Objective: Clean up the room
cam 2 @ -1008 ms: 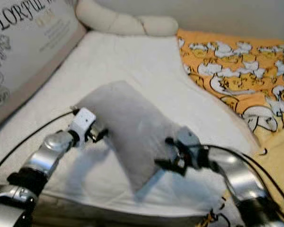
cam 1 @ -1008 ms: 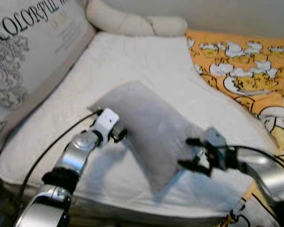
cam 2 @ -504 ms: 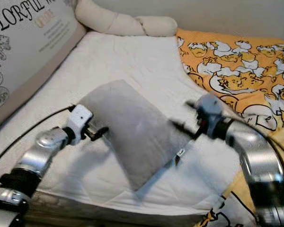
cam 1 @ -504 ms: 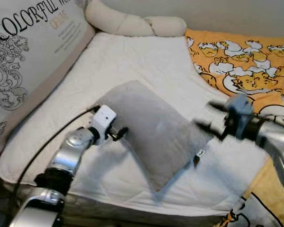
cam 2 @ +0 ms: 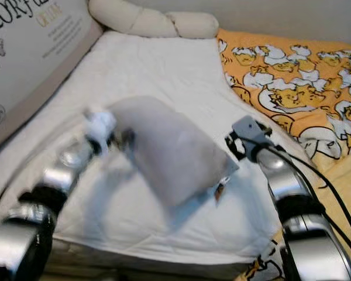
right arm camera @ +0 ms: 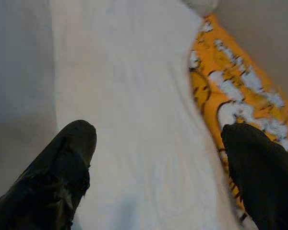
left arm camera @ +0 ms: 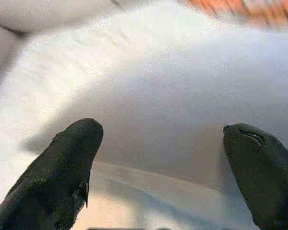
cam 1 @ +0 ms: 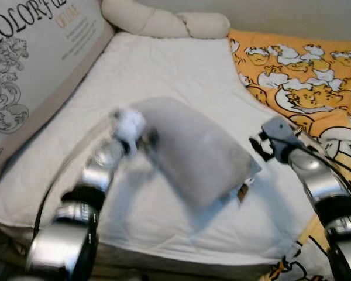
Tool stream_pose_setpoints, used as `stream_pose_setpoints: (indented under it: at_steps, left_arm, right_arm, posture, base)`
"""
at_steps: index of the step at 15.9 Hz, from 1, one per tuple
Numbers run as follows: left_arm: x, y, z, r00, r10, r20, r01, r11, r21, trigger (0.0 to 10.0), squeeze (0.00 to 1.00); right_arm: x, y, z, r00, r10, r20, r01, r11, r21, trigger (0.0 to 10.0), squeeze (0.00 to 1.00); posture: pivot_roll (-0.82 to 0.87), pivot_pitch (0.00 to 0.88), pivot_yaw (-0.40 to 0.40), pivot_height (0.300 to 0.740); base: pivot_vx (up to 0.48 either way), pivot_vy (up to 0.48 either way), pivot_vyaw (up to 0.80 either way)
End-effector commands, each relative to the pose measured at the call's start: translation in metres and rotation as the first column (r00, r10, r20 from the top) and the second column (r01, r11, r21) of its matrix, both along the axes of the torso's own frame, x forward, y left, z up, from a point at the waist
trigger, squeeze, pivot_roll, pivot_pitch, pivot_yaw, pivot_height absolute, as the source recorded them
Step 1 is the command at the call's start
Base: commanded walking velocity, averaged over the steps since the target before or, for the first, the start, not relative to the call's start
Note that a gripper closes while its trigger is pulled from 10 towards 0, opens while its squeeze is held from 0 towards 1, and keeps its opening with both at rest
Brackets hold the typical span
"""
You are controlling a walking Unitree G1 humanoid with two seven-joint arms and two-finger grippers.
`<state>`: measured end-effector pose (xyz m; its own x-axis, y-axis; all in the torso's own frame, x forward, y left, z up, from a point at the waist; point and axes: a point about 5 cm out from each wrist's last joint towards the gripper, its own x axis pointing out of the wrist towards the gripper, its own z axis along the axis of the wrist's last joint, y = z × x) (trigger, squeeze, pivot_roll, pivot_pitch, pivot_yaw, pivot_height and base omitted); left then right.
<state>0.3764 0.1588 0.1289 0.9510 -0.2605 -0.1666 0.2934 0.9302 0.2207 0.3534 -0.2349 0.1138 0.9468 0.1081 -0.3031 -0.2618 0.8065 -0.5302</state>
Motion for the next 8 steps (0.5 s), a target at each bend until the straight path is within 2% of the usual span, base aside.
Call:
stream_pose_setpoints:
  at_steps: [1,2,3,5,6,7,8]
  left_arm:
    - [0.002,0.004,-0.001,0.999,0.045,-0.017,-0.046,0.996,-0.076,10.0,0.41]
    - [0.003,0.002,0.000,0.999,-0.027,-0.029,0.025,0.998,-0.061,10.0,0.40]
    - [-0.002,0.000,-0.007,0.976,-0.199,-0.088,0.204,0.977,0.059,10.0,0.40]
    - [-0.008,0.003,-0.017,0.947,-0.273,-0.167,0.300,0.939,0.168,10.0,0.40]
    - [-0.017,0.011,-0.032,0.911,-0.308,-0.275,0.377,0.892,0.248,10.0,0.40]
    - [-0.024,0.017,-0.042,0.869,-0.337,-0.363,0.441,0.861,0.255,10.0,0.41]
    - [-0.026,0.018,-0.044,0.852,-0.352,-0.387,0.463,0.852,0.244,10.0,0.41]
  right_arm:
    - [0.003,-0.001,-0.001,1.000,-0.012,0.015,0.013,1.000,-0.025,10.0,0.00]
    - [0.004,0.000,-0.004,1.000,-0.013,0.013,0.013,1.000,-0.018,10.0,0.00]
    - [0.004,-0.001,-0.007,1.000,-0.018,0.002,0.018,1.000,-0.007,10.0,0.00]
    - [0.002,-0.001,-0.010,1.000,-0.006,-0.009,0.006,1.000,-0.003,10.0,0.00]
    - [0.001,-0.002,-0.015,1.000,-0.009,-0.017,0.009,1.000,0.001,10.0,0.00]
    - [-0.001,-0.004,-0.018,0.999,-0.029,-0.017,0.028,1.000,-0.006,10.0,0.00]
    - [-0.001,-0.005,-0.019,0.999,-0.039,-0.014,0.039,0.999,-0.014,10.0,0.00]
  posture:
    - [0.05,0.000,-0.034,0.740]
    - [0.05,0.000,-0.032,0.740]
    - [0.04,0.000,-0.028,0.740]
    - [0.04,0.000,-0.024,0.740]
    - [0.04,0.000,-0.014,0.740]
    - [0.03,0.000,-0.008,0.740]
    - [0.03,0.000,-0.007,0.740]
  base:
    - [0.000,0.000,0.00]
    - [0.000,0.000,0.00]
    - [0.000,0.000,0.00]
    - [0.000,0.000,0.00]
    - [0.000,0.000,0.00]
    - [0.000,0.000,0.00]
    - [0.000,0.000,0.00]
